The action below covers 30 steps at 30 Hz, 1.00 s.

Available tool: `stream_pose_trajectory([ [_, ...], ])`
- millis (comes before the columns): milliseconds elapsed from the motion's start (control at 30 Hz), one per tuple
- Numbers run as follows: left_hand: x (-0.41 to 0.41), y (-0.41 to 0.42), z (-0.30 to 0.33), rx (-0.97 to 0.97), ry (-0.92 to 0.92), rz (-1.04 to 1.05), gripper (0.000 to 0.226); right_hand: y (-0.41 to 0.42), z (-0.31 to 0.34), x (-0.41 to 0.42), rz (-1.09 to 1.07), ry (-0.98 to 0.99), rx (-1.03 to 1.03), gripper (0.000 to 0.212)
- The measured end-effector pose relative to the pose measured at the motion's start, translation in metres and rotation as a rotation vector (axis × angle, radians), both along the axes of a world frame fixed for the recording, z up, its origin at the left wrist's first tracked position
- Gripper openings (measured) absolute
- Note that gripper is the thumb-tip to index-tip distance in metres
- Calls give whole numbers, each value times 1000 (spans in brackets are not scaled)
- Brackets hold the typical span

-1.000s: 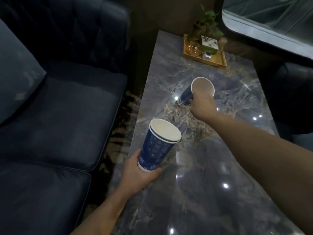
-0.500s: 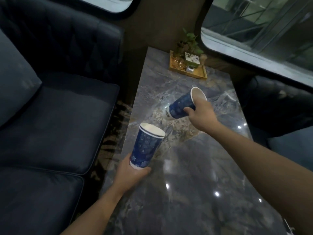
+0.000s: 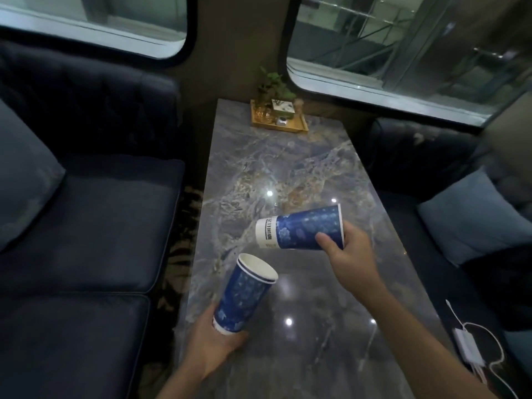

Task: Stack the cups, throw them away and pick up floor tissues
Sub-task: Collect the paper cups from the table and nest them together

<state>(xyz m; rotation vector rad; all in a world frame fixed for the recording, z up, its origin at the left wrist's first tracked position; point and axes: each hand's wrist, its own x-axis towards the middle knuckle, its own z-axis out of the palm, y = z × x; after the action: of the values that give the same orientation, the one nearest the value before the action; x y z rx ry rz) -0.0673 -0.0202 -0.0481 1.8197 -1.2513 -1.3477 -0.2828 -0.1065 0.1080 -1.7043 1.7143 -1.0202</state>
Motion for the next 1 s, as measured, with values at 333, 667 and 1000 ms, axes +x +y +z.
stream_pose_trajectory([
  [333,29,73,9,-115,24,25,60,120,12,-33,24,-241,-3,30],
  [667,31,92,46,-225,-113,-155,62,185,11,-52,94,-286,-73,28],
  [1000,30,100,57,-276,-67,-268,68,204,13,-67,186,-337,-38,37],
])
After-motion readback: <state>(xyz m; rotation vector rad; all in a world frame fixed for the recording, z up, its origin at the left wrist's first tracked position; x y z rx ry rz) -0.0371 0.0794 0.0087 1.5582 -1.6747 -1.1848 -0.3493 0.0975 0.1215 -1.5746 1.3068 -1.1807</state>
